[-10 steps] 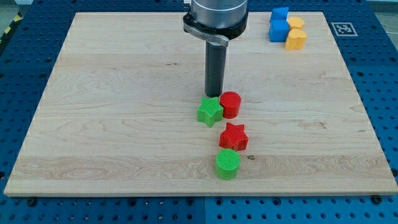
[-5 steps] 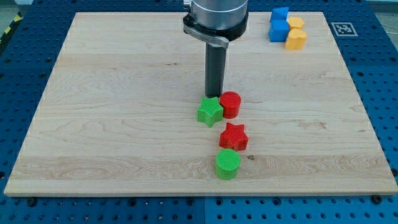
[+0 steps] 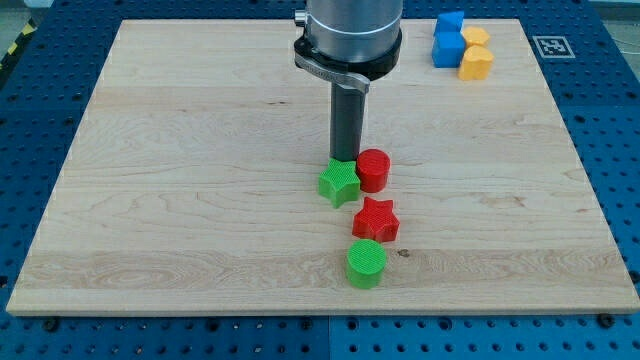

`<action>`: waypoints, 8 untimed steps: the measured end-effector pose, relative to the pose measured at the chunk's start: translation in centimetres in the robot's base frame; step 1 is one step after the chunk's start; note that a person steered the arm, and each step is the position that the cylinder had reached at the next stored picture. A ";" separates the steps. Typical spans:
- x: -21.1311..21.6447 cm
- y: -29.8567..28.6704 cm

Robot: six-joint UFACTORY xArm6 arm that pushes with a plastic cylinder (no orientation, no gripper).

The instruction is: Separate the green star and red circle away from each other

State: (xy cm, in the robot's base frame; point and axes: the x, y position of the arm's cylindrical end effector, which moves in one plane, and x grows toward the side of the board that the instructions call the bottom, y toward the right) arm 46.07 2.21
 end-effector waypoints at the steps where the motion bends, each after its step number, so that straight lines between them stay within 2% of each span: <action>1: 1.4 -0.5; 4: 2.5 -3.7; 8: 2.5 -5.2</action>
State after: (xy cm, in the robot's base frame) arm 48.55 -2.96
